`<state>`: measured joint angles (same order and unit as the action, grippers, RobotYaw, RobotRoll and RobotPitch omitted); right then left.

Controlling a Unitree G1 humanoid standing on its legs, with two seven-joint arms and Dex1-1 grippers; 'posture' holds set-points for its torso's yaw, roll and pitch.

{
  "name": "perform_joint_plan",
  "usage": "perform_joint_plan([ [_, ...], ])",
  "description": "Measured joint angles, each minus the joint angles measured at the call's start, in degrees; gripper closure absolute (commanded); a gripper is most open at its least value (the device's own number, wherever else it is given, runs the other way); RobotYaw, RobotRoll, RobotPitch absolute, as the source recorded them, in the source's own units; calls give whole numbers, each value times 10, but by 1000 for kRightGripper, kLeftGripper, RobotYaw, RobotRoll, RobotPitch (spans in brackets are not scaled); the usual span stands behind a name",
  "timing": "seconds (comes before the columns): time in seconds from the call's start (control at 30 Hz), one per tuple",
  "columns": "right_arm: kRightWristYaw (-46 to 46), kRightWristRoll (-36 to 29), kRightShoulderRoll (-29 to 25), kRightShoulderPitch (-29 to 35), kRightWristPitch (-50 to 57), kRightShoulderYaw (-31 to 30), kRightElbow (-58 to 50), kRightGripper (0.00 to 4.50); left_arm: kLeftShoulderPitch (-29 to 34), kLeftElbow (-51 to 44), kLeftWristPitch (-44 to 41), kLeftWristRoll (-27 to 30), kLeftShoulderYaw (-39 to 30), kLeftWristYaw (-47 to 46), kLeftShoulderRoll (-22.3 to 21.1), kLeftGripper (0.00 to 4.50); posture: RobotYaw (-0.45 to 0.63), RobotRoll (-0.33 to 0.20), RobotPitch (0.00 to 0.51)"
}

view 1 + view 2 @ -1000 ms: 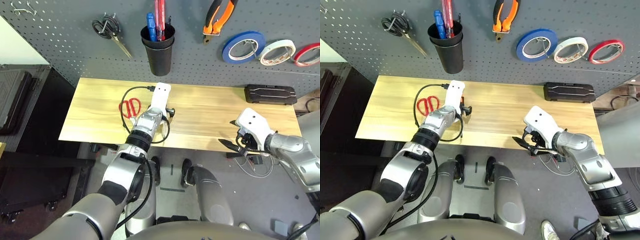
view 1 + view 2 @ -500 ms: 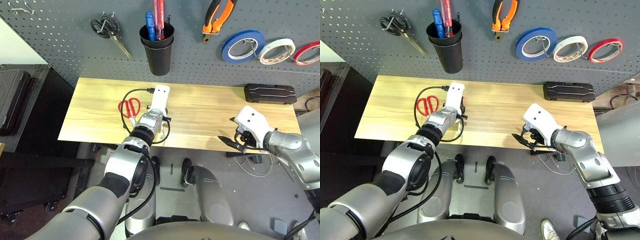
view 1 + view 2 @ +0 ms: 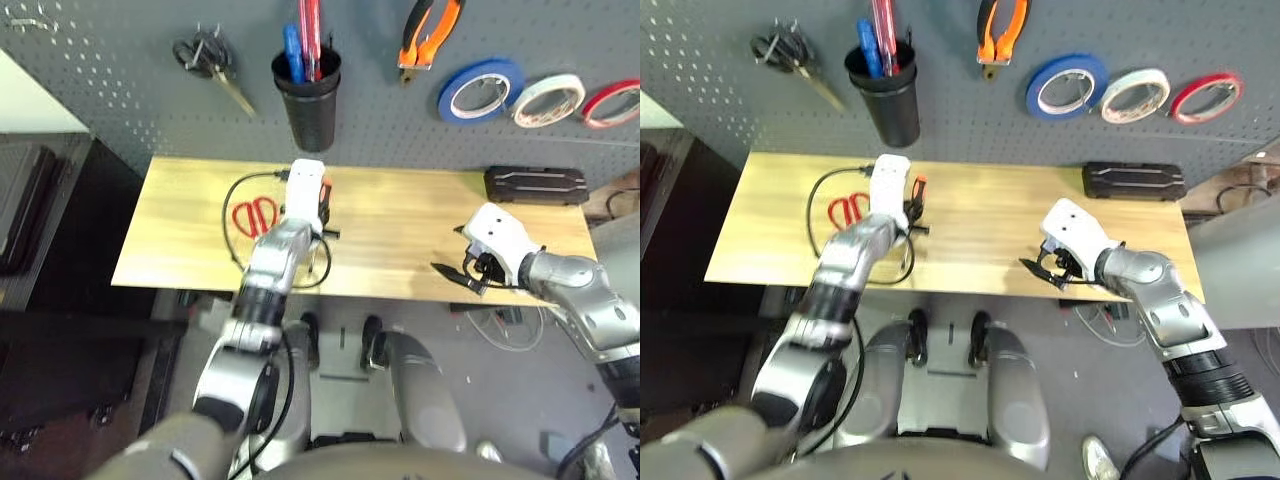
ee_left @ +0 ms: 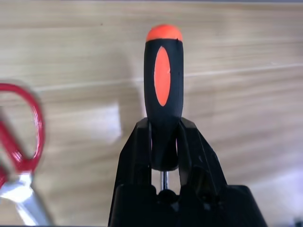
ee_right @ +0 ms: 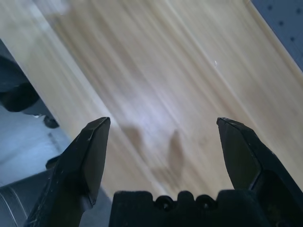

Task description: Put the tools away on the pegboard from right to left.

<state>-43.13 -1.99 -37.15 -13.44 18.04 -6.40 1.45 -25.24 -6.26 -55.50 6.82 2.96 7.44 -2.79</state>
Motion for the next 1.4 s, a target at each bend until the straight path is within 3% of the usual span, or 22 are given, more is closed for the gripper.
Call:
perform_joint_plan([
  [0.2,-7,4,23,-45,-49,-4,73,0,78,-193,-29,49,-20,60,-75,3893,245,0,203],
  [0.43,-23,-20,54,-90,-84,7,125,0,148,-309,55,103,-102,75,-64,3893,305,0,166],
  [0.67,-52,-70,61,-101,-102,34,125,0,153,-410,93,190,-163,77,-64,3893,309,0,140],
  [1.07,-104,-189,15,-84,-36,110,-14,0,-52,-386,89,292,-216,7,-102,3893,225,0,121],
  [1.4,-125,-284,-58,-59,77,173,-83,0,-176,-255,138,274,-185,-35,-96,3893,143,0,122],
])
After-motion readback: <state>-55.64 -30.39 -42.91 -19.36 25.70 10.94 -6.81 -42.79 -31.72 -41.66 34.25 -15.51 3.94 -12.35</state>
